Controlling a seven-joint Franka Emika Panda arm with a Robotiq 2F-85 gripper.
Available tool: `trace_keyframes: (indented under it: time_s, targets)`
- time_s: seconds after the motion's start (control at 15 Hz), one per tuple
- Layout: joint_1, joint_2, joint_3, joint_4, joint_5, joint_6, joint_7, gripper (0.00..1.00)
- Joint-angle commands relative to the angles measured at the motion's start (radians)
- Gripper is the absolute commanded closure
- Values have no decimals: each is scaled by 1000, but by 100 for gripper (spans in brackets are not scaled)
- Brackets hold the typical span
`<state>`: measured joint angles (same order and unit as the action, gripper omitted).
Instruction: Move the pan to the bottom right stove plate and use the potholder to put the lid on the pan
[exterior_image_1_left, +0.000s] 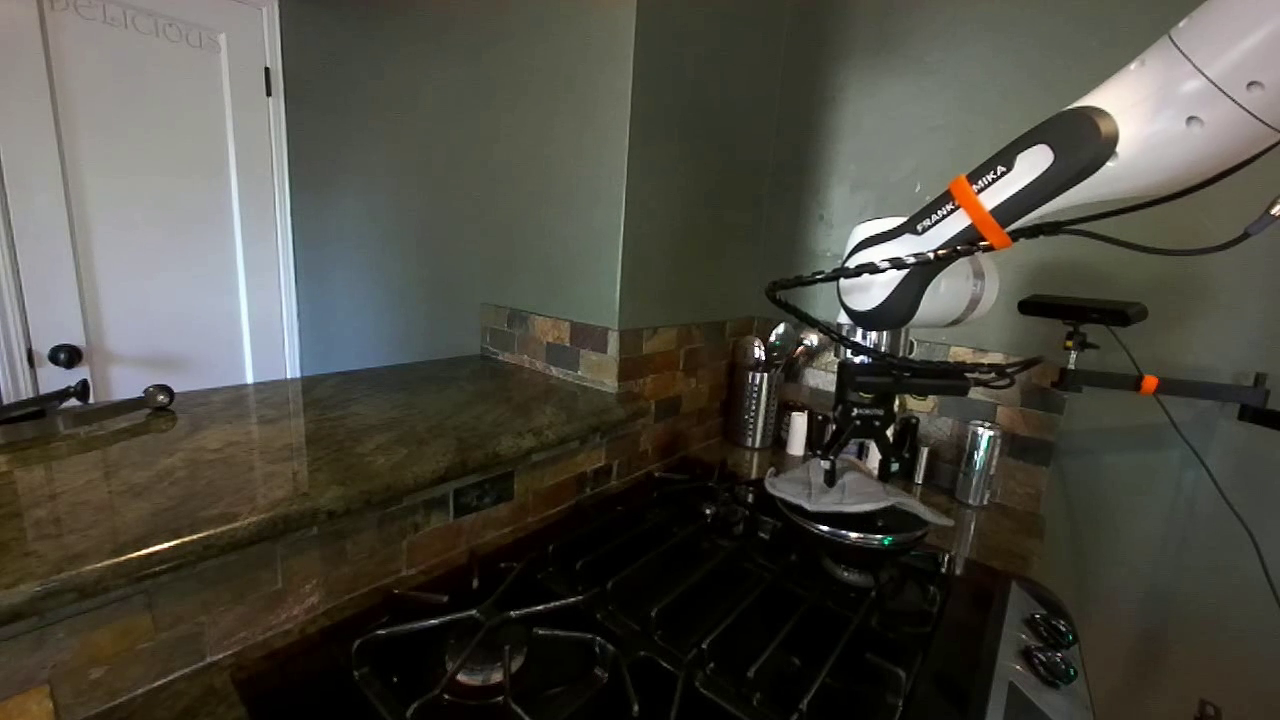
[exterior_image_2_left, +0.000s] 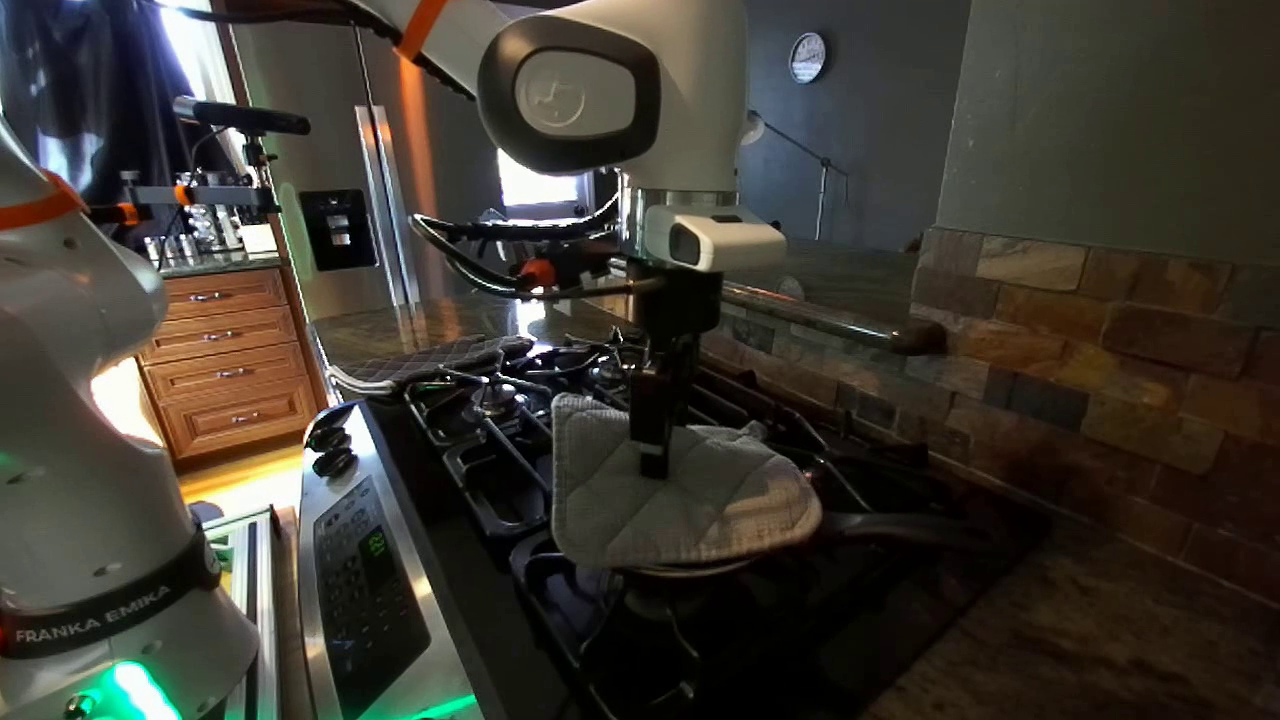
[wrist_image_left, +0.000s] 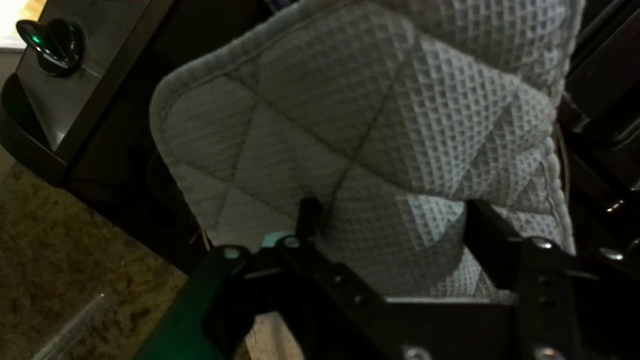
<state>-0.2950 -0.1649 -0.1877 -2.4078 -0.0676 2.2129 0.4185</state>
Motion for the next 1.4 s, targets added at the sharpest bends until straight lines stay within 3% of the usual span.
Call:
trace_keyframes:
  time_s: [0.0, 0.53, 0.8, 1.33]
  targets:
    - [7, -1, -2, 10, -2, 2, 19, 0]
    - [5, -33, 0, 13, -15, -8, 22, 0]
    - [-1, -122, 2, -9, -40, -31, -6, 0]
    - [-28, -316, 21, 12, -101, -198, -35, 0]
